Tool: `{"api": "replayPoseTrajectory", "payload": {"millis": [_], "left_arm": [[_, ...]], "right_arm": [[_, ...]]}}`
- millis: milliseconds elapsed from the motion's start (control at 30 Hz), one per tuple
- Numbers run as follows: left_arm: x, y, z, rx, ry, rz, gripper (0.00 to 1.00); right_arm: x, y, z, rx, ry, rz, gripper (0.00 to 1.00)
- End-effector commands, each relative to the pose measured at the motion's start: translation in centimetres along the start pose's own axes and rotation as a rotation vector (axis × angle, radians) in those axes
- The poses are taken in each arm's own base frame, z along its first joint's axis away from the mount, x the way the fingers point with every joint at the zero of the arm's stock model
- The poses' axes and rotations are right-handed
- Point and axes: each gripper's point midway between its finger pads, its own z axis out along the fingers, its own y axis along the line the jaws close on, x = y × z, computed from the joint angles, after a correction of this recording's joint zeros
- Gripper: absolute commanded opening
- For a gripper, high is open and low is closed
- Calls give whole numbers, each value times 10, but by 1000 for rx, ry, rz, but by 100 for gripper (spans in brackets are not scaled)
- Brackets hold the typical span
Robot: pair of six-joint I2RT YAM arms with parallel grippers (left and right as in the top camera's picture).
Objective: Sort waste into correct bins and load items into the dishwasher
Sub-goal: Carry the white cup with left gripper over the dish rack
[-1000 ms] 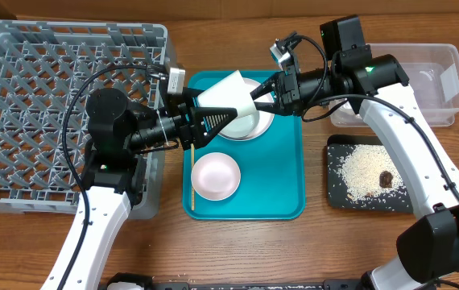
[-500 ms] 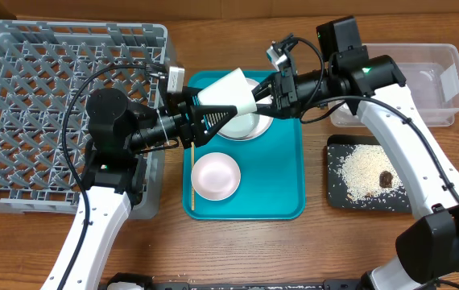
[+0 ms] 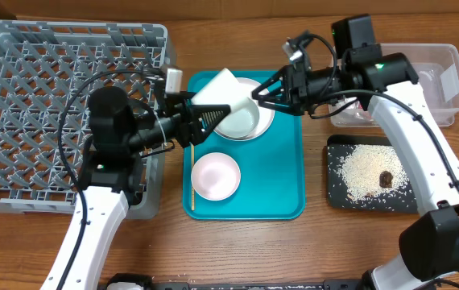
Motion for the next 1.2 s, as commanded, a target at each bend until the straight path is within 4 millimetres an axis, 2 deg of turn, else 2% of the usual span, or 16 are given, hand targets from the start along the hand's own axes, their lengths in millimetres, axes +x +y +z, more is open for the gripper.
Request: {"api": "replayPoseTrajectory", "payload": {"millis": [0,67,200,333,500,567,633,800,900,1000,1167], "left_arm": [[-10,14,-8,-69,-31,51,4],[-9,24,-14,-104,-29,39,4],[-6,46,-31,-227,-29,9,4],[-3,69,-61,-454,-6,-15,4],[-6,82,-118,-805,55,-83,4],[-9,83,-144,-937,69,-116,4],[-11,85,-171,-1068,76,-145,4],[5,97,-227,-1314,103,-244,4],[19,107,-249,-1406,149,-310,4],[33,122,-261,-1453,204,-387,4],[54,153,-266,-1475,300,-497,4]], "right_arm": [[-15,-48,-16,260,-109,41,42],[-14,-65,-25,346,-118,54,42],[-6,-86,-39,453,-113,77,42],[-1,-102,-63,603,-143,75,42],[6,-115,-112,827,-238,80,47],[9,-116,-126,869,-266,87,52],[13,-115,-134,876,-275,102,52],[22,-124,-147,889,-270,166,52],[22,-124,-148,890,-271,171,52],[22,-124,-148,889,-271,171,52],[23,-124,-147,887,-267,174,52]]}}
